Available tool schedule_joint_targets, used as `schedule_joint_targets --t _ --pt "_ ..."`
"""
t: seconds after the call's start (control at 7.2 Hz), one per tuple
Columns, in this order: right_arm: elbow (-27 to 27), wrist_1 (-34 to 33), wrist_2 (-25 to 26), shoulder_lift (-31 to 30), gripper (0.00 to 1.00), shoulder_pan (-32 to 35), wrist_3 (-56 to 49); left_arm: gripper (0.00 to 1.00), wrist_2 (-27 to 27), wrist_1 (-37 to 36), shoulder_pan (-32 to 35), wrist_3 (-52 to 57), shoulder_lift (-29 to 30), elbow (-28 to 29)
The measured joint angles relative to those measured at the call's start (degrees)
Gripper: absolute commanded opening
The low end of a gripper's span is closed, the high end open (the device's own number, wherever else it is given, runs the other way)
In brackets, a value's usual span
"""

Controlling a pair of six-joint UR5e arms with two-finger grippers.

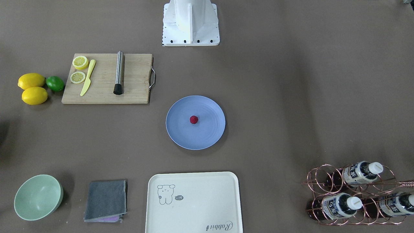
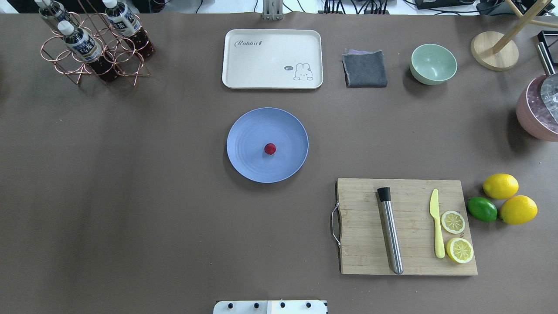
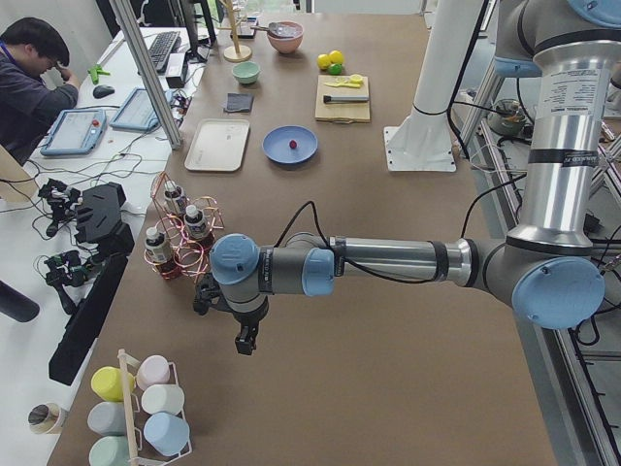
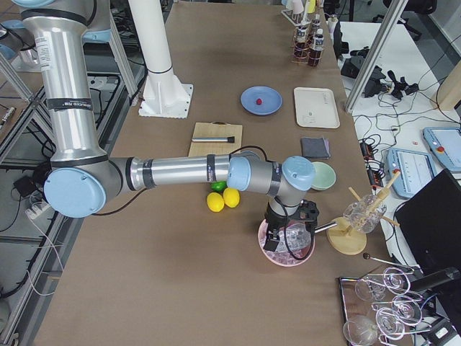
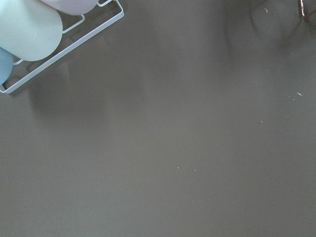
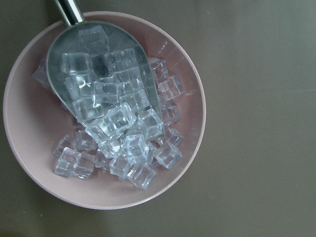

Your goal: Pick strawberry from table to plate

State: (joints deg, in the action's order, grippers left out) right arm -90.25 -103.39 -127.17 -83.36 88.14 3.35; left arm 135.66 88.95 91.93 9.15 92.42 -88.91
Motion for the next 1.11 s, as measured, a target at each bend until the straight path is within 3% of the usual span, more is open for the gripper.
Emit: schedule_joint_targets --t 1.11 --pt "-0.47 2.07 -0.31 -0.57 1.00 -1.77 0.06 0.98 0.33 0.61 0.19 0.16 -2.70 -0.55"
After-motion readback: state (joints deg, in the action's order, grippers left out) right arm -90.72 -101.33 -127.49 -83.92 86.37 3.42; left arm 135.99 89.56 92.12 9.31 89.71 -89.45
